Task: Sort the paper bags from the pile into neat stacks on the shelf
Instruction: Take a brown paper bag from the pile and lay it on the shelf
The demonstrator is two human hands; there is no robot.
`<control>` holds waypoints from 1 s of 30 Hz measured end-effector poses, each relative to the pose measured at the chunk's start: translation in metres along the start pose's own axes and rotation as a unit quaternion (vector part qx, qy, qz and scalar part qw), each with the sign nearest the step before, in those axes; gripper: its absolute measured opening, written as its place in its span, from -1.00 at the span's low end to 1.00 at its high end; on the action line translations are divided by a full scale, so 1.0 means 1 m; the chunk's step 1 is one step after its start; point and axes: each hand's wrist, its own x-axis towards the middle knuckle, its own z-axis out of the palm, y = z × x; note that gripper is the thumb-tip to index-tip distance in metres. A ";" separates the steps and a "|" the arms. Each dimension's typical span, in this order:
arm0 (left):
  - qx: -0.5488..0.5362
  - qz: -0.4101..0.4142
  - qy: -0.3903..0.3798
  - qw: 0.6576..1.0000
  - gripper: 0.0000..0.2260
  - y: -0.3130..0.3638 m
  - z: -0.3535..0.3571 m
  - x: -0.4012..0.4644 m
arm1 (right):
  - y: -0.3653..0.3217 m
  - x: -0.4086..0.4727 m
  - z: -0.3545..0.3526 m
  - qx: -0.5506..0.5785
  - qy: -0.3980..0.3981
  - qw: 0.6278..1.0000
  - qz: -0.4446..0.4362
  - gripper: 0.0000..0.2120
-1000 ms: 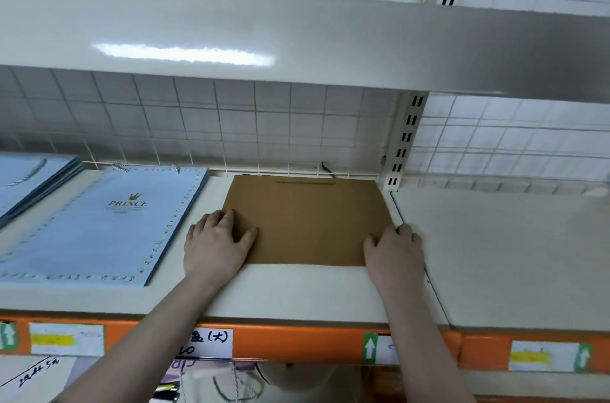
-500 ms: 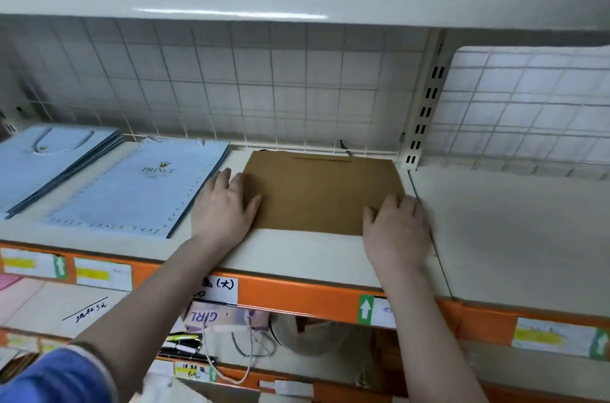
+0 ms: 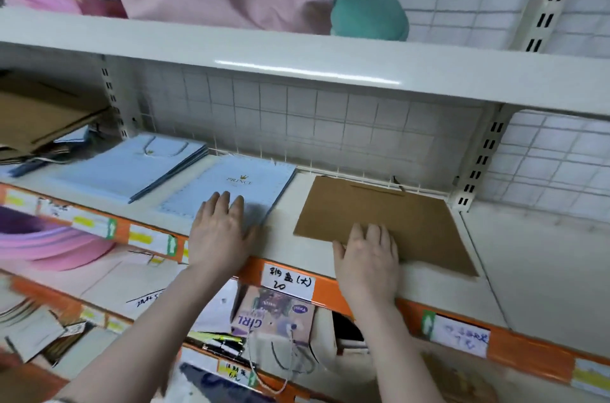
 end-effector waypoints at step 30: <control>0.051 -0.195 0.112 0.973 -0.52 -0.478 -0.115 -0.096 | -0.478 -0.093 0.048 0.196 0.020 0.961 -0.192 -0.55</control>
